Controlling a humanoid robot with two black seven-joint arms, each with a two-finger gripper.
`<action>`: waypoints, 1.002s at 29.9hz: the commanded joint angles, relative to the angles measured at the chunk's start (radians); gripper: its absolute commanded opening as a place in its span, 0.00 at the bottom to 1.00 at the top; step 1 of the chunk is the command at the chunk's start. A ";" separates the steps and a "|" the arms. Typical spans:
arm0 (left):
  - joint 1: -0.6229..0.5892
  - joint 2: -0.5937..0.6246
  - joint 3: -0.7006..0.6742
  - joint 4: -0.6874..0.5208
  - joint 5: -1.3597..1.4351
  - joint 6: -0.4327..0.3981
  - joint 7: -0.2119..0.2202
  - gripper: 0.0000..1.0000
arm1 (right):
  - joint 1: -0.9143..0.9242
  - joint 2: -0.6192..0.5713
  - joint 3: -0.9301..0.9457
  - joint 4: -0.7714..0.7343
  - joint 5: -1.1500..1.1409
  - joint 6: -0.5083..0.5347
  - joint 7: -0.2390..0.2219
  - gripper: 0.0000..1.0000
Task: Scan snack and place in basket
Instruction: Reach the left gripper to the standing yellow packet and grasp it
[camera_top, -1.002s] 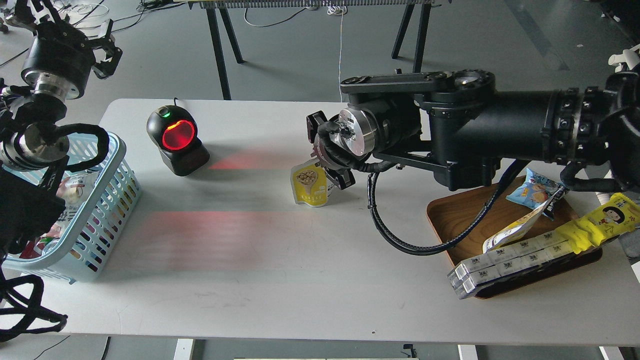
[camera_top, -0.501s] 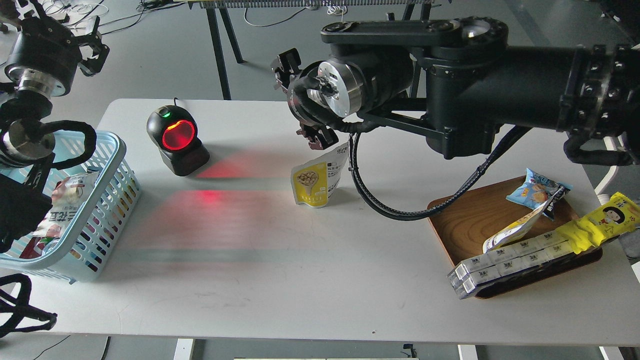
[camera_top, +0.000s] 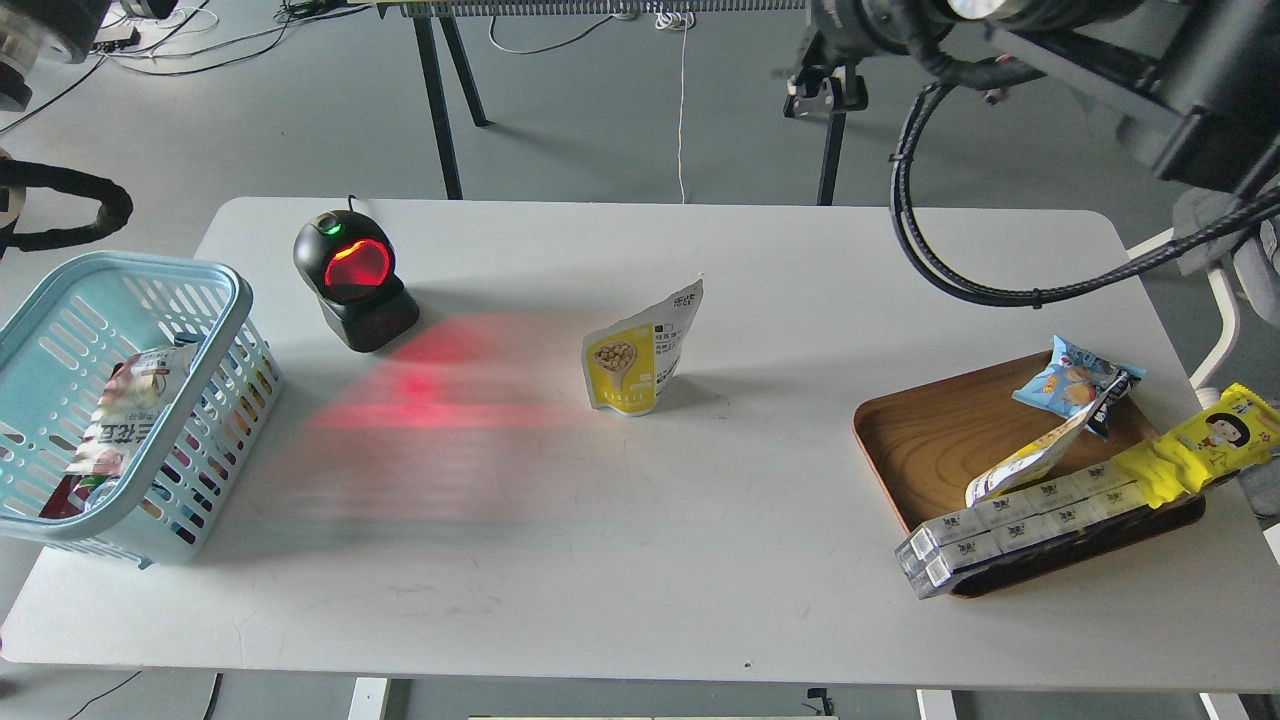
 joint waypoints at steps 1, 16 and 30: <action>-0.029 0.073 0.077 -0.130 0.100 0.001 0.003 1.00 | -0.154 -0.156 0.149 -0.005 0.000 0.158 0.068 0.95; -0.017 0.188 0.374 -0.600 1.048 -0.002 0.021 1.00 | -0.906 -0.273 0.713 -0.159 0.002 0.896 0.218 0.96; 0.077 -0.066 0.460 -0.498 1.833 0.010 0.031 1.00 | -1.007 -0.268 0.742 -0.179 0.006 0.937 0.287 0.96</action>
